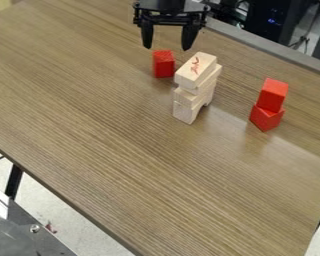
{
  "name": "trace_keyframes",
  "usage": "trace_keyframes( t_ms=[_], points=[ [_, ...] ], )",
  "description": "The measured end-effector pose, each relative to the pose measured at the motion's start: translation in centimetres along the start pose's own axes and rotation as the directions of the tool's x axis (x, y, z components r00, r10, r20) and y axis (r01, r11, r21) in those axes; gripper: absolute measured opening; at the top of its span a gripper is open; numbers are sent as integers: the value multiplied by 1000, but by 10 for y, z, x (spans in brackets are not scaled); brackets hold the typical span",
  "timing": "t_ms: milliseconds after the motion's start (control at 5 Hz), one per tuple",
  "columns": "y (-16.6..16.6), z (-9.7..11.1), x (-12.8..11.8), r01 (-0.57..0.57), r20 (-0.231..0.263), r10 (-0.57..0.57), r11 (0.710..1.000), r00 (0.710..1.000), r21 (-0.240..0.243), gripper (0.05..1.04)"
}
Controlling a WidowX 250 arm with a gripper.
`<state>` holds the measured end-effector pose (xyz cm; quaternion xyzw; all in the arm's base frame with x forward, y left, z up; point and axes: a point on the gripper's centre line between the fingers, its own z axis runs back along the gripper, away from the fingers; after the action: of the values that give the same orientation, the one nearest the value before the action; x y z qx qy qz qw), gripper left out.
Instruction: Put the red cube on top of the other red cube
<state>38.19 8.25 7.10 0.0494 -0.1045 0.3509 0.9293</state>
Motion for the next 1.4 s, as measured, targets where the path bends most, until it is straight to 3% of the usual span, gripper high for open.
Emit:
trace_keyframes(
  t_ms=[400,800,1000,1200,1400],
  points=[
    [1,-5,0,15,-13,-14,1000,1000,11,999],
    [11,-27,3,4,-50,0,997,999,76,964],
    [17,-36,5,-37,-82,43,997,996,73,687],
    [21,-36,6,-58,-94,64,996,994,61,580],
    [19,-23,6,-67,-91,69,997,993,23,580]
  ],
)
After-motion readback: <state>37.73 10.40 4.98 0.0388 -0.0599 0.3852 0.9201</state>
